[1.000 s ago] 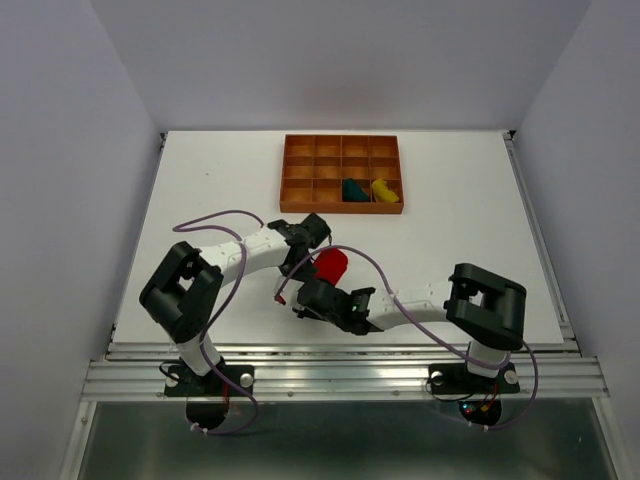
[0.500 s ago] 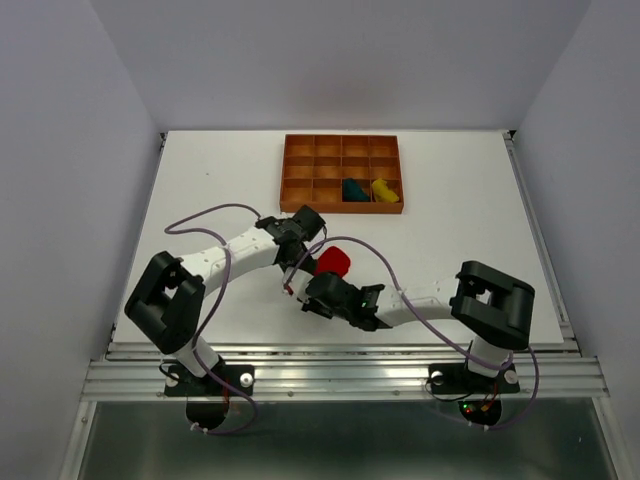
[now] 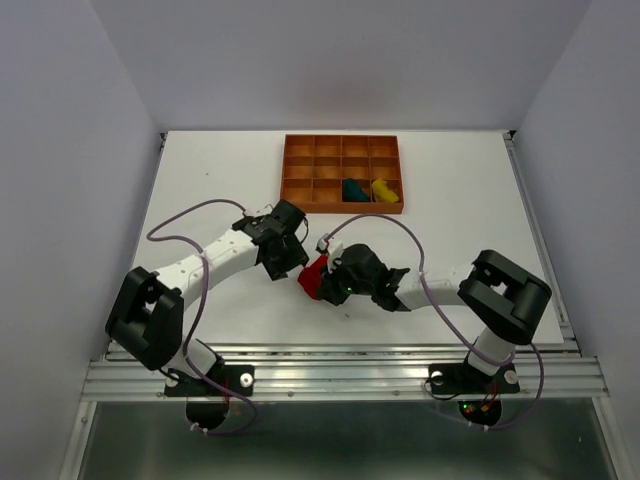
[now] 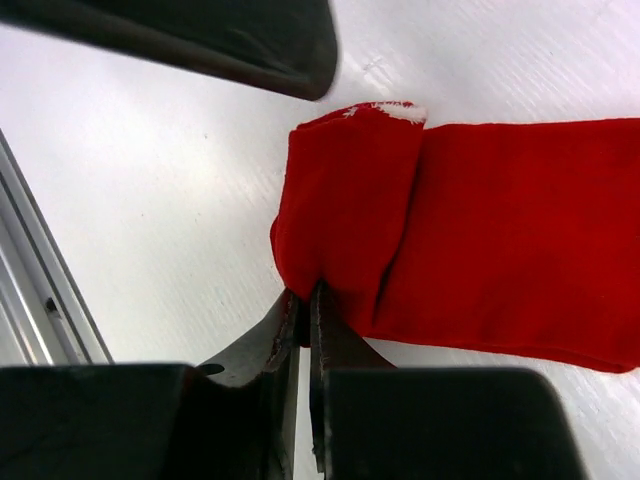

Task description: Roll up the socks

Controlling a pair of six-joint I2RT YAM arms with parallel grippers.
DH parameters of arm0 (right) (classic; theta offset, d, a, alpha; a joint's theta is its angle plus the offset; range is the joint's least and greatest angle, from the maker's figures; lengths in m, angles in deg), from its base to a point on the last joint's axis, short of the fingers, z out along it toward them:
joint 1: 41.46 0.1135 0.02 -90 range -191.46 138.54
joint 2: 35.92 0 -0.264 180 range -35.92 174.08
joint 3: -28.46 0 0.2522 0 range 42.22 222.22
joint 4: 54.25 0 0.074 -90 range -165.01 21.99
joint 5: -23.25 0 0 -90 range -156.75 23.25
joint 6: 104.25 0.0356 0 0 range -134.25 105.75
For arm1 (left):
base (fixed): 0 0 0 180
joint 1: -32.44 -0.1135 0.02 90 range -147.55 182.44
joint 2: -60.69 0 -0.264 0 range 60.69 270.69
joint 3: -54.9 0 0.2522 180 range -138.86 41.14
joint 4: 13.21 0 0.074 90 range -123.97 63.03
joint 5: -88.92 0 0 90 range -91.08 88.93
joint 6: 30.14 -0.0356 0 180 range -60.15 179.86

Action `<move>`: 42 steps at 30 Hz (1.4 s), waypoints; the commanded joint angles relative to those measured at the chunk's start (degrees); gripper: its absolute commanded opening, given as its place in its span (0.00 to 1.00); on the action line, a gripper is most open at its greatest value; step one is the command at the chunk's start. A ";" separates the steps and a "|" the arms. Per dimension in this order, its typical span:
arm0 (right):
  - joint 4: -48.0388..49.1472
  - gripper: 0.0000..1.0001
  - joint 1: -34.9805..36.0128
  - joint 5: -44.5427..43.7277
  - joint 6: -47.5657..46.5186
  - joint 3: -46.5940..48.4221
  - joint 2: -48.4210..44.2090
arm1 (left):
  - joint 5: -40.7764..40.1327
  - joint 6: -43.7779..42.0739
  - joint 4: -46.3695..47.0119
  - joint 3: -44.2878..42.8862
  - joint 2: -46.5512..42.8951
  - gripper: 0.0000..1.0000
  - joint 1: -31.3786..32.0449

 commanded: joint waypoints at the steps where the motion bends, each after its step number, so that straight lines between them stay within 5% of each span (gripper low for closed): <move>1: 1.82 0.01 -2.07 9.83 9.38 -1.11 0.63 | 1.97 -3.45 3.11 1.72 -3.52 0.61 -0.54; 17: 21.67 0.01 -13.23 26.27 32.42 -8.40 7.83 | 12.43 -10.22 14.81 10.16 -6.51 0.61 -0.54; 31: 21.86 0.01 -17.45 28.03 44.28 -8.23 11.61 | 17.01 -12.94 19.74 10.69 -1.06 0.57 -0.28; 42: 19.05 0.01 -17.98 29.09 42.62 -6.47 11.44 | 17.45 -13.73 21.14 9.55 3.16 0.55 0.16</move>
